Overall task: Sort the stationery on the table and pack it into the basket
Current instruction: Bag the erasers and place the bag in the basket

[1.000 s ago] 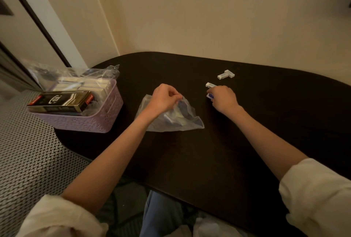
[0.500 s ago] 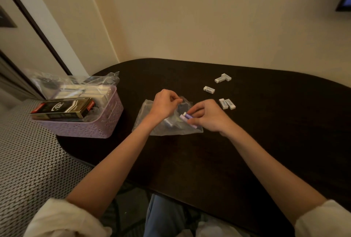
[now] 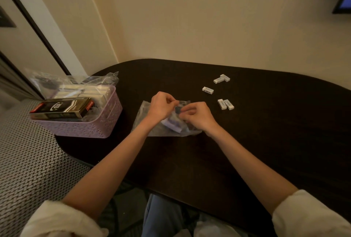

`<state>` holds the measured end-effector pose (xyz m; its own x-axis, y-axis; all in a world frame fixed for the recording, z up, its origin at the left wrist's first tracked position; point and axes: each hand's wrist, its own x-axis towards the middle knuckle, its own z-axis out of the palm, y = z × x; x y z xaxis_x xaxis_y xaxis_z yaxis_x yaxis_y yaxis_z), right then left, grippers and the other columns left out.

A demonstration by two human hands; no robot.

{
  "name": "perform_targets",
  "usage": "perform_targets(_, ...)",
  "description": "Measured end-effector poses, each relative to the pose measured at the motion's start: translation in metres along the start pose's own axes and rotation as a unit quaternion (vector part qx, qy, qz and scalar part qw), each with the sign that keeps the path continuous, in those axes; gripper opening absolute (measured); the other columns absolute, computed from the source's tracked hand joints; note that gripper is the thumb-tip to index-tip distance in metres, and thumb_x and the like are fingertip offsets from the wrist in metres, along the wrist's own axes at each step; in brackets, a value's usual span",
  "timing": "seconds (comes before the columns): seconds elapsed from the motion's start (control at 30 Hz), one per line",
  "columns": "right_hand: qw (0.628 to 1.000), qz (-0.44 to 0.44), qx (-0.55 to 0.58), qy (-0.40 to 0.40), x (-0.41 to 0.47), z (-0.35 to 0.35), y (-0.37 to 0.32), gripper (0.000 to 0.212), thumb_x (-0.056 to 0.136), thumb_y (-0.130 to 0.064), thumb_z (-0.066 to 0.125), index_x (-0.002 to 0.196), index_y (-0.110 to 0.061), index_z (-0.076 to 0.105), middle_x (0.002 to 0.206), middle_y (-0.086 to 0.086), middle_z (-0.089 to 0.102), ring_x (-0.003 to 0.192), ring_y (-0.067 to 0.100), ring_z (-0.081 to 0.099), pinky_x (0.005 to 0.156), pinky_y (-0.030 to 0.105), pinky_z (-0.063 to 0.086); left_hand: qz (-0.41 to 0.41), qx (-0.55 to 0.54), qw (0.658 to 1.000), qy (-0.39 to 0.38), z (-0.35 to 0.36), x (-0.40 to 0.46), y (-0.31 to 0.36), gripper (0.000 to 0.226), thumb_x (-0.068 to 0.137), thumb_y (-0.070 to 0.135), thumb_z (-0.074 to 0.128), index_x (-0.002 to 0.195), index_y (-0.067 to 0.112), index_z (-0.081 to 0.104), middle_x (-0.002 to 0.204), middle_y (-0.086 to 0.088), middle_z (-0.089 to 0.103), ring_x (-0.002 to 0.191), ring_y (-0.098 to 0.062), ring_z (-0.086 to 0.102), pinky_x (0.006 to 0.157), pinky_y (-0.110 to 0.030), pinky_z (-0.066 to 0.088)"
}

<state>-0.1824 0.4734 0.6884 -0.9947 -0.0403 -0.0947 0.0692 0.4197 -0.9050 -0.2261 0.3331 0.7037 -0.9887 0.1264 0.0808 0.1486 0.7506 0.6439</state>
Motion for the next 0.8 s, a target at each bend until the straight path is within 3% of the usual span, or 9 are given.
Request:
perform_targets(0.17, 0.998, 0.002, 0.007, 0.060, 0.006, -0.034, 0.014, 0.014, 0.086, -0.007, 0.067, 0.099, -0.010, 0.069, 0.089, 0.002, 0.072, 0.084, 0.010, 0.069, 0.080, 0.028, 0.057, -0.017, -0.002, 1.000, 0.004, 0.002, 0.001, -0.003, 0.011, 0.092, 0.019, 0.062, 0.091, 0.012, 0.071, 0.070, 0.005, 0.060, 0.062, -0.003, 0.055, 0.056, -0.014, 0.039)
perform_targets(0.3, 0.961, 0.043, -0.166, 0.216, 0.022, -0.068, 0.046, 0.022, 0.088, -0.007, 0.063, 0.109, -0.014, 0.067, 0.111, 0.004, 0.066, 0.103, 0.014, 0.062, 0.090, 0.031, 0.052, -0.011, -0.015, 1.000, -0.003, 0.005, 0.000, -0.002, 0.011, 0.092, 0.019, 0.062, 0.091, 0.011, 0.071, 0.071, 0.004, 0.062, 0.065, -0.004, 0.057, 0.060, -0.015, 0.043)
perform_targets(0.4, 0.926, 0.080, -0.238, 0.281, 0.027, -0.081, 0.063, 0.032, 0.086, -0.010, 0.066, 0.117, -0.015, 0.062, 0.129, 0.010, 0.052, 0.123, 0.025, 0.047, 0.096, 0.034, 0.044, -0.003, -0.023, 1.000, -0.006, 0.010, 0.000, 0.000, 0.012, 0.092, 0.019, 0.063, 0.091, 0.011, 0.072, 0.073, 0.003, 0.064, 0.067, -0.004, 0.058, 0.067, -0.018, 0.048)
perform_targets(0.47, 0.924, 0.100, -0.235, 0.286, 0.031, -0.084, 0.067, 0.037, 0.085, -0.020, 0.070, 0.121, -0.016, 0.058, 0.134, 0.013, 0.045, 0.127, 0.028, 0.041, 0.100, 0.037, 0.041, 0.001, -0.026, 1.000, -0.008, 0.013, 0.000, 0.002, 0.012, 0.092, 0.018, 0.063, 0.091, 0.010, 0.072, 0.070, 0.004, 0.063, 0.064, -0.003, 0.057, 0.064, -0.015, 0.045)
perform_targets(0.63, 0.915, 0.113, -0.283, 0.266, 0.046, -0.078, 0.069, 0.062, 0.079, -0.044, 0.074, 0.125, -0.010, 0.051, 0.128, 0.013, 0.050, 0.120, 0.029, 0.048, 0.097, 0.041, 0.045, -0.004, -0.034, 0.999, -0.012, 0.015, 0.003, 0.004, 0.012, 0.092, 0.018, 0.063, 0.092, 0.009, 0.072, 0.069, 0.003, 0.061, 0.058, -0.002, 0.054, 0.057, -0.013, 0.040)
perform_targets(0.8, 0.923, 0.105, -0.304, 0.211, 0.053, -0.076, 0.068, 0.046, 0.084, -0.028, 0.071, 0.123, -0.009, 0.053, 0.124, 0.012, 0.056, 0.116, 0.028, 0.052, 0.093, 0.039, 0.048, -0.004, -0.028, 1.000, -0.012, 0.009, 0.002, 0.001, 0.012, 0.091, 0.019, 0.063, 0.092, 0.010, 0.072, 0.069, 0.004, 0.062, 0.062, -0.002, 0.055, 0.058, -0.012, 0.040)
